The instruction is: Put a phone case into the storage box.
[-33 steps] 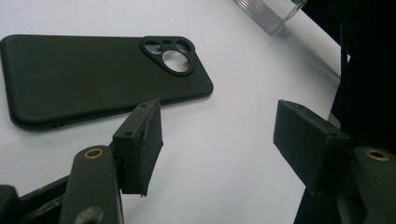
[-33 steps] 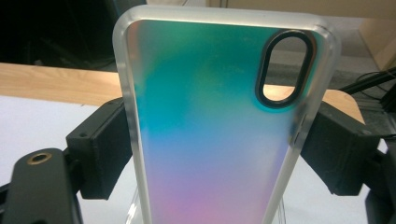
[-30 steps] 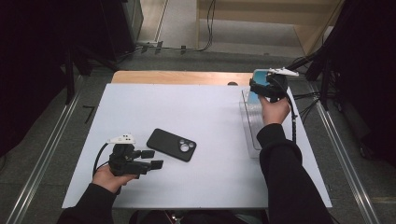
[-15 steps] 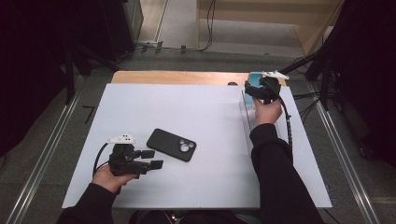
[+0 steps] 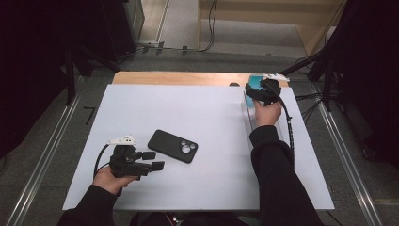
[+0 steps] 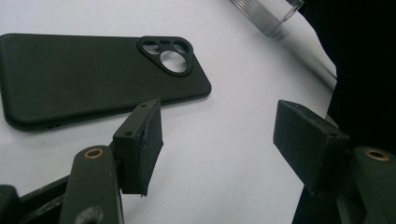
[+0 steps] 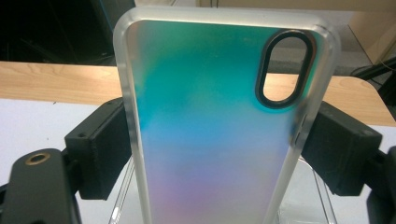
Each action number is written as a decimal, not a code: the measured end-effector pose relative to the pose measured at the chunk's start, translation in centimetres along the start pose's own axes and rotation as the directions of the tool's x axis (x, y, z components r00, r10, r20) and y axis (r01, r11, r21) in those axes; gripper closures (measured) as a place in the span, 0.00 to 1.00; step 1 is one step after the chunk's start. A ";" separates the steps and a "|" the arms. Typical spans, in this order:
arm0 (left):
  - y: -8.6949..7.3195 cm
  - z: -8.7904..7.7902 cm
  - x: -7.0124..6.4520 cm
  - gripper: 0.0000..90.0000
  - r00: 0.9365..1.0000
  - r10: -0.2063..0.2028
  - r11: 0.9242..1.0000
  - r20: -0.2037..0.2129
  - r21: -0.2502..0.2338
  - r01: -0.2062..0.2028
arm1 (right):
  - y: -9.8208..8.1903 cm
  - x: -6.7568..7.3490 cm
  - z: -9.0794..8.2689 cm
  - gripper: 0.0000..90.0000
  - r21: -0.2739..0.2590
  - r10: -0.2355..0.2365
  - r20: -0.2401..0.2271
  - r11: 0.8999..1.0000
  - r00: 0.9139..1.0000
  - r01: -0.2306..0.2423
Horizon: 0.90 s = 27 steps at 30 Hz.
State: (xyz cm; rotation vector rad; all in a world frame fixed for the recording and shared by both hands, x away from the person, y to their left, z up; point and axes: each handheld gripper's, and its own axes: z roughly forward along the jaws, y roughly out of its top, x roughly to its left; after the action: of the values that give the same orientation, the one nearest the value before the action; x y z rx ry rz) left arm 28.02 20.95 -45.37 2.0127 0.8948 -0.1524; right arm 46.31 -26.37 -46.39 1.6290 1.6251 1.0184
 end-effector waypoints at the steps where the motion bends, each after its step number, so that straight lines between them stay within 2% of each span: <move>1: 0.0 0.0 0.0 0.37 1.000 -0.001 1.000 0.000 0.000 0.001 | 0.0 0.0 0.0 0.15 -0.002 -0.006 0.000 1.000 1.000 0.006; 6: 0.0 0.0 0.0 0.37 1.000 -0.002 1.000 -0.002 -0.002 0.002 | -0.1 0.4 0.2 0.12 0.002 -0.044 0.005 0.999 0.999 0.044; 13: 0.0 0.0 0.0 0.37 1.000 -0.006 1.000 -0.003 -0.006 0.006 | -0.3 0.5 0.5 0.11 0.003 -0.052 0.017 0.999 0.999 0.052; 20: 0.0 0.0 0.2 0.37 1.000 -0.012 1.000 -0.004 -0.004 0.012 | -0.1 0.1 0.4 0.10 0.001 -0.041 0.020 0.999 0.999 0.041; 22: 0.0 0.0 0.3 0.37 1.000 -0.017 1.000 -0.004 -0.003 0.017 | 0.0 0.0 0.1 0.10 0.018 -0.039 0.034 0.999 0.999 0.038; 24: 0.0 0.0 0.4 0.37 1.000 -0.019 1.000 -0.006 0.000 0.019 | 0.2 -0.2 -0.3 0.10 0.029 -0.014 0.019 0.999 1.000 0.013; 27: 0.1 0.0 0.4 0.37 1.000 -0.023 1.000 -0.005 0.001 0.023 | 0.5 -0.2 -1.1 0.10 0.037 -0.015 0.005 0.999 1.000 0.015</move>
State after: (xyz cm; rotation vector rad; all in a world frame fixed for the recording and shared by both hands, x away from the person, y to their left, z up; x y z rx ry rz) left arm 28.36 21.12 -45.51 2.0057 0.9211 -0.1604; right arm 45.66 -26.69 -45.40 1.6393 1.6594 0.9816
